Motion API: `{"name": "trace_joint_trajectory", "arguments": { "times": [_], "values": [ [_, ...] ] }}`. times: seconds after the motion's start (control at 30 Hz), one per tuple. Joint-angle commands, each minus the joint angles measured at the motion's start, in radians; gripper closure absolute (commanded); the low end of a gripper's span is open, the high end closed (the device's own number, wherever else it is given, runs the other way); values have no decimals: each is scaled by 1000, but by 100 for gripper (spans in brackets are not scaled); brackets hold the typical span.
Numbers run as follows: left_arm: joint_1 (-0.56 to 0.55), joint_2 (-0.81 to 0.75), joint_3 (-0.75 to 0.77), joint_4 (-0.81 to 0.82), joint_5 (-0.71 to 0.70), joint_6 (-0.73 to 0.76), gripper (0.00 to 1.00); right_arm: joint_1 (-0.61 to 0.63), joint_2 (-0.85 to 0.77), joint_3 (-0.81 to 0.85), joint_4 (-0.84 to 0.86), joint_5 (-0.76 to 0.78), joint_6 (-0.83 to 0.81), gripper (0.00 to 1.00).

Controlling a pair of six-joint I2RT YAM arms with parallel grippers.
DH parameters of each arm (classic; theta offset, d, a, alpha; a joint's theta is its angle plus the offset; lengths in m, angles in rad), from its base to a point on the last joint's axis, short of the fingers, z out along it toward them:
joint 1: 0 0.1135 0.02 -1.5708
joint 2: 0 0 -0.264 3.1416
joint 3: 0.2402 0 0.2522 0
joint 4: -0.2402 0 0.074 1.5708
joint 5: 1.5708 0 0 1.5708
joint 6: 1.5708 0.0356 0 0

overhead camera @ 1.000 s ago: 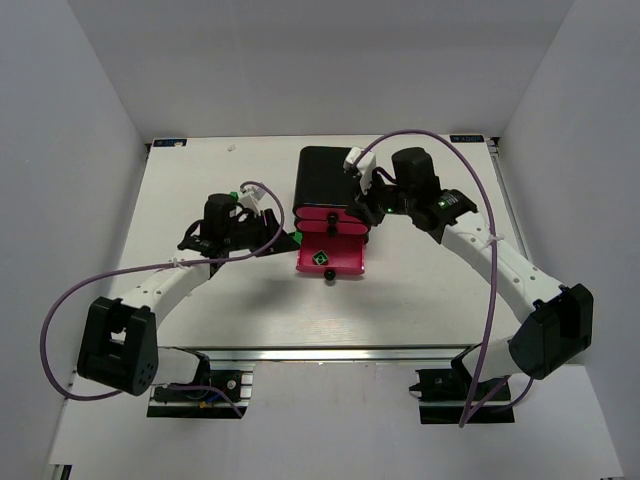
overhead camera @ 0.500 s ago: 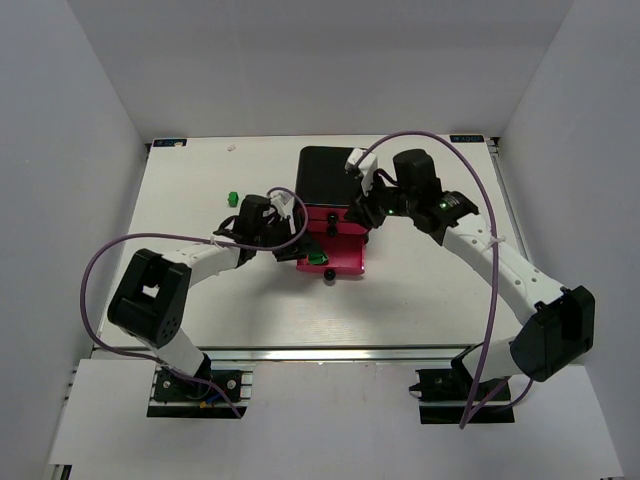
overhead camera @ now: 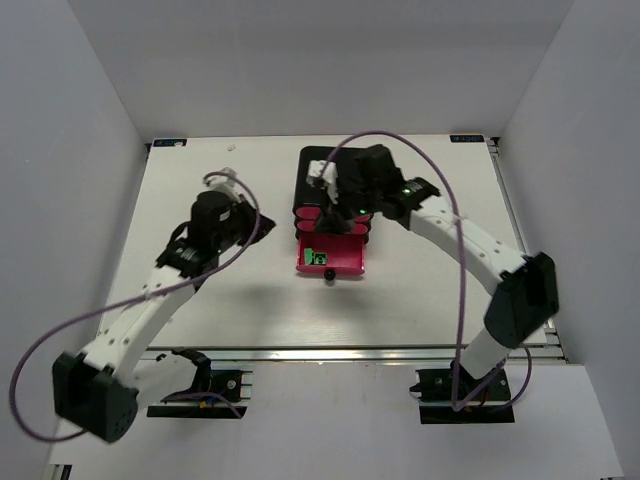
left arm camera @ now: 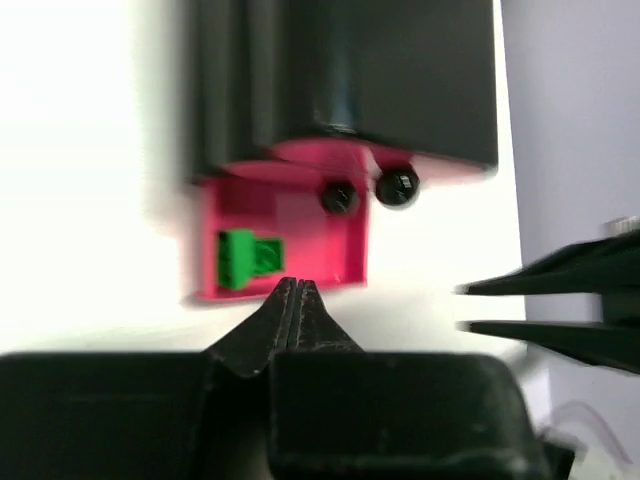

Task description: Sort the legos into containers by color

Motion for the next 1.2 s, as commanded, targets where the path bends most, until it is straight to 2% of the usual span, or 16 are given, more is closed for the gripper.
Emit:
{"name": "trace_joint_trajectory", "arguments": {
  "times": [0.0, 0.03, 0.07, 0.1, 0.13, 0.17, 0.2, 0.23, 0.3, 0.33, 0.43, 0.6, 0.67, 0.93, 1.17],
  "values": [
    [22, -185, -27, -325, -393, -80, 97, 90, 147, 190, -41, 39, -42, 74],
    [22, -266, -38, -367, -488, -101, 91, 130, 184, 230, -44, 71, -30, 74],
    [22, -308, -56, -415, -522, -149, 66, 147, 219, 271, -49, 103, -22, 73],
    [22, -386, -71, -494, -571, -190, 45, 202, 297, 364, -64, 163, -4, 68],
    [22, -387, -71, -533, -590, -191, 45, 202, 340, 415, -70, 198, 13, 68],
    [22, -460, -81, -571, -608, -230, 33, 248, 383, 466, -84, 231, 19, 64],
    [22, -497, -81, -646, -625, -250, 31, 265, 470, 520, -92, 305, 31, 61],
    [22, -526, -78, -685, -657, -290, 30, 288, 517, 624, -106, 341, 70, 53],
    [22, -612, -62, -771, -680, -319, 29, 308, 645, 721, -113, 417, 122, 41],
    [22, -637, -53, -797, -688, -341, 29, 314, 684, 787, -110, 429, 159, 38],
    [13, -704, -21, -878, -711, -376, 28, 337, 773, 799, -28, 516, 200, 23],
    [2, -720, 11, -940, -723, -384, 28, 363, 917, 842, 130, 732, 295, 20],
    [2, -712, 13, -941, -717, -379, 27, 362, 965, 868, 155, 755, 308, 19],
    [2, -687, -7, -909, -709, -375, 27, 350, 1007, 856, 276, 743, 314, 17],
    [2, -667, 8, -920, -726, -378, 27, 317, 1034, 850, 258, 595, 378, 27]
  ]
}}
